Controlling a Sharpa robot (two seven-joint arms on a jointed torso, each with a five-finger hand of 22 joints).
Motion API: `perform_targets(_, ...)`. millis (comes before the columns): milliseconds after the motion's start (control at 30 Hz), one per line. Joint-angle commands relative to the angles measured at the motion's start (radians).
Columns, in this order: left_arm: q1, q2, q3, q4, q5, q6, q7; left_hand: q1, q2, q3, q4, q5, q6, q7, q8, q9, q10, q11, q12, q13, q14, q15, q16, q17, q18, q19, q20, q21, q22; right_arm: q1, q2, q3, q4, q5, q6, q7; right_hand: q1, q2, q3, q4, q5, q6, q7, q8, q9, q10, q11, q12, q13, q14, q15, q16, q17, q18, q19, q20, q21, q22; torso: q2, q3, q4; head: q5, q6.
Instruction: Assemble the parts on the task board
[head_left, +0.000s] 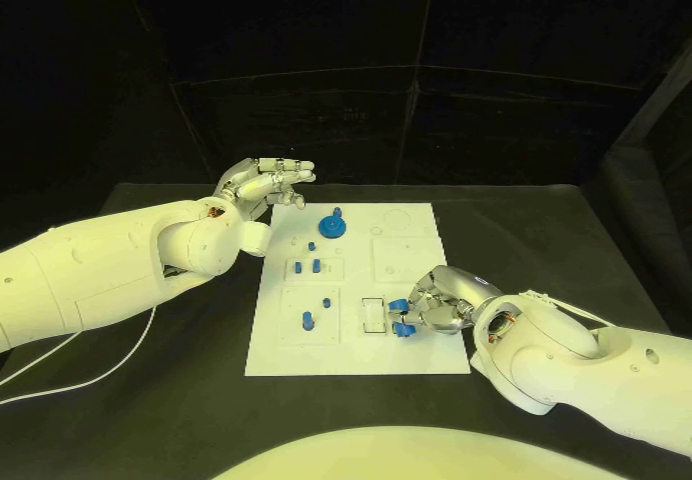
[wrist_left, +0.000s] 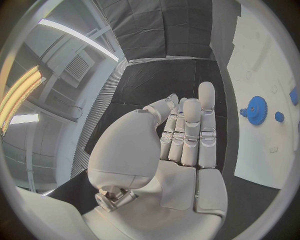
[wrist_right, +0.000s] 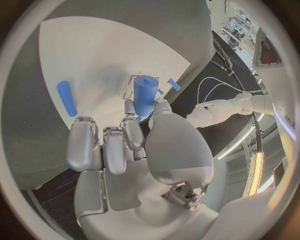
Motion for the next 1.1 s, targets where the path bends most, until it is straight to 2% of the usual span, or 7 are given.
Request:
perform_targets(33, 0.002, -0.001, 0.001, 0.005, -0.003, 0.015, 0.0, -0.004, 0.005, 0.0, 0.001, 0.006, -0.007, 0.0, 0.004, -0.002, -0.005, 0.001, 0.007, 0.001, -0.008, 0.001, 0.0, 0.0, 0.013, -0.007, 0.003, -0.005, -0.001, 0.002, 0.019, 0.001, -0.012, -0.002, -0.001, -0.019, -0.008, 0.006, -0.005, 0.0, 0.004, 0.01, -0.001, 0.006, 0.002, 0.006, -0.001, 0.002, 0.001, 0.072, -0.005, 0.005, 0.096, -0.014, 0.004, -0.001, 0.006, 0.003, 0.0, -0.0001, 0.0013, 0.001, 0.001)
perform_targets(467, 0.002, 0.003, 0.001, 0.007, -0.003, 0.017, -0.002, -0.004, 0.005, 0.0, 0.001, 0.006, -0.007, 0.0, 0.004, -0.002, -0.005, 0.001, 0.007, 0.001, -0.008, 0.001, 0.0, 0.0, 0.013, -0.007, 0.003, -0.005, -0.001, 0.003, 0.106, 0.001, -0.072, 0.002, 0.012, -0.052, -0.023, 0.021, -0.011, 0.001, 0.012, 0.014, -0.004, 0.005, 0.007, 0.009, -0.003, -0.001, 0.003, 0.073, -0.007, 0.007, 0.101, -0.015, 0.006, -0.002, 0.008, 0.006, 0.001, 0.0, 0.0021, 0.002, 0.003)
perform_targets(533, 0.002, 0.004, 0.001, 0.007, -0.003, 0.017, -0.002, -0.004, 0.005, 0.0, 0.001, 0.006, -0.007, 0.0, 0.004, -0.002, -0.005, 0.001, 0.007, 0.001, -0.008, 0.001, 0.0, 0.0, 0.013, -0.007, 0.003, -0.005, -0.001, 0.003, 0.116, 0.001, -0.078, 0.003, 0.014, -0.052, -0.025, 0.021, -0.013, 0.001, 0.011, 0.015, -0.004, 0.005, 0.007, 0.009, -0.004, -0.002, 0.002, 0.073, -0.007, 0.007, 0.101, -0.015, 0.006, -0.002, 0.008, 0.007, 0.001, 0.0014, -0.0004, 0.004, 0.002)
perform_targets(833, 0.002, 0.005, 0.001, 0.006, -0.003, 0.019, -0.005, -0.004, 0.005, 0.0, 0.001, 0.006, -0.007, 0.0, 0.004, -0.002, -0.005, 0.001, 0.007, 0.001, -0.008, 0.001, 0.0, 0.0, 0.013, -0.007, 0.003, -0.005, -0.001, 0.003, 0.137, 0.001, -0.096, 0.004, 0.026, -0.06, -0.05, 0.027, -0.035, -0.001, -0.046, 0.015, -0.005, 0.002, 0.015, 0.008, -0.004, -0.014, 0.0, 0.072, -0.008, 0.006, 0.1, -0.015, 0.005, -0.004, 0.008, 0.006, 0.001, 0.0011, -0.0016, 0.01, 0.002)
perform_targets(967, 0.003, 0.006, 0.001, 0.006, -0.003, 0.021, -0.006, -0.004, 0.005, 0.0, 0.001, 0.006, -0.007, 0.0, 0.004, -0.002, -0.005, 0.001, 0.007, 0.001, -0.008, 0.001, 0.0, 0.0, 0.013, -0.007, 0.003, -0.005, -0.001, 0.003, 0.14, 0.001, -0.1, 0.001, 0.034, -0.063, -0.1, 0.03, -0.066, -0.002, -0.232, 0.01, -0.002, -0.002, 0.023, 0.002, -0.004, -0.033, -0.008, 0.07, -0.007, 0.0, 0.091, -0.015, 0.005, -0.004, 0.007, 0.008, 0.001, 0.0011, -0.0021, 0.011, 0.002)
perform_targets(1033, 0.003, 0.006, 0.001, 0.006, -0.003, 0.022, -0.008, -0.004, 0.005, 0.0, 0.001, 0.006, -0.007, 0.0, 0.004, -0.002, -0.005, 0.001, 0.007, 0.001, -0.008, 0.001, 0.0, 0.0, 0.013, -0.007, 0.003, -0.005, -0.001, 0.003, 0.142, 0.001, -0.101, -0.002, 0.037, -0.064, -0.13, 0.014, -0.074, 0.001, -0.325, 0.004, -0.001, -0.005, 0.026, -0.006, 0.0, -0.048, -0.017, 0.069, -0.006, -0.002, 0.089, -0.015, 0.003, -0.002, 0.005, 0.005, 0.001, 0.0016, -0.0024, 0.01, 0.002)
perform_targets(1100, 0.003, 0.006, 0.001, 0.006, -0.004, 0.024, -0.009, -0.004, 0.005, 0.0, 0.001, 0.006, -0.007, 0.0, 0.004, -0.002, -0.005, 0.001, 0.007, 0.001, -0.008, 0.001, 0.0, 0.0, 0.013, -0.007, 0.003, -0.005, -0.001, 0.003, 0.142, 0.001, -0.101, -0.007, 0.037, -0.065, -0.157, -0.004, -0.064, 0.003, -0.383, 0.001, 0.001, -0.007, 0.03, -0.009, 0.001, -0.057, -0.021, 0.069, -0.004, -0.003, 0.088, -0.015, 0.002, 0.0, 0.004, 0.004, 0.001, 0.0018, -0.0026, 0.011, 0.001)
